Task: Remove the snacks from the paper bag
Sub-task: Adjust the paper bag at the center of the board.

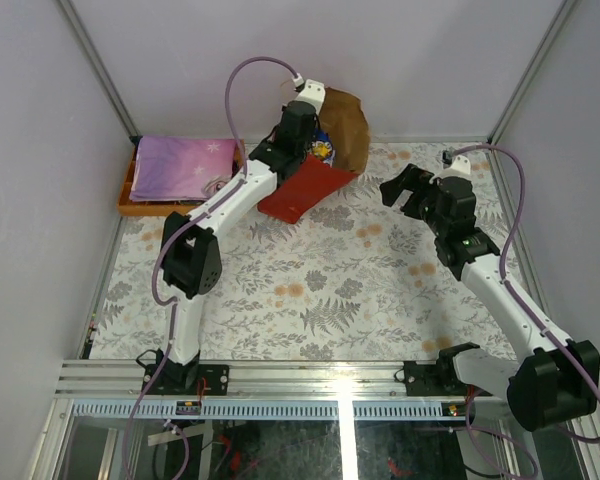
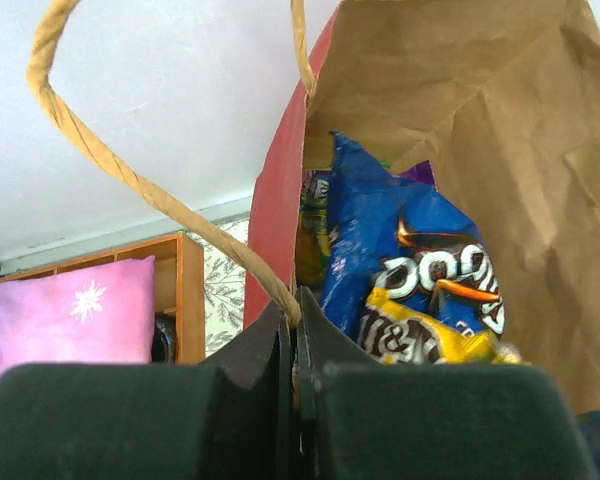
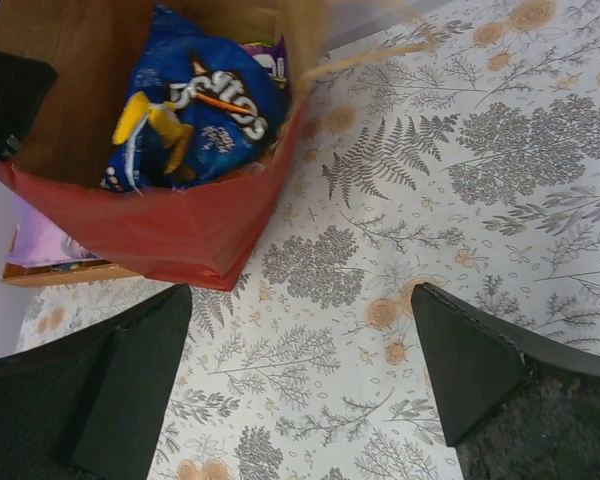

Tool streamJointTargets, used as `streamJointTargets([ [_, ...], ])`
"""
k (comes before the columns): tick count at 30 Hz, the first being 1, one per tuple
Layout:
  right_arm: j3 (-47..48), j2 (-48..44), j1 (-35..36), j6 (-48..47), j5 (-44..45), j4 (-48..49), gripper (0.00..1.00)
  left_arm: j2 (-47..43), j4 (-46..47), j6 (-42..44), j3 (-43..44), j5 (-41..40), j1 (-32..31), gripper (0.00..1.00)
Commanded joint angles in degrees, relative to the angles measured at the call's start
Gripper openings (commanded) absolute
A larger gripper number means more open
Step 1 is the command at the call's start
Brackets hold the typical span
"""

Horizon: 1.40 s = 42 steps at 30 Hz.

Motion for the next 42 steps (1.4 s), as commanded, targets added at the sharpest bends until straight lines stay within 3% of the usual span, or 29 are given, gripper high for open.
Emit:
streamJointTargets([
  [1, -0.8, 2.9, 0.3, 5.5, -1.6, 8.3, 0.99, -3.3, 10.9, 4.2, -1.0, -2.8, -0.4, 0.00],
  [9, -5.6, 14.2, 0.3, 24.9, -3.9, 21.6, 1.00, -4.5, 13.2, 5.3, -4.4, -3.5, -0.6, 0.00],
  [21, -4.2, 23.0, 0.3, 32.2, 4.0, 36.9, 0.97, -4.8, 14.0, 6.6, -5.6, -4.1, -2.1, 0.00],
  [28, 9.3, 30.6, 0.3, 33.9, 5.8, 23.8, 0.90, -4.4, 15.0, 8.2, -5.3, -4.8, -3.3, 0.00],
  [40, 27.0, 44.8, 0.3, 33.6, -1.0, 8.8, 0.80, -1.7, 15.4, 12.0, -2.3, -7.2, -5.8, 0.00],
  [42, 26.9, 45.6, 0.3, 33.7, -2.8, 8.7, 0.70, -1.1, 15.7, 12.8, -1.7, -7.8, -6.3, 0.00],
])
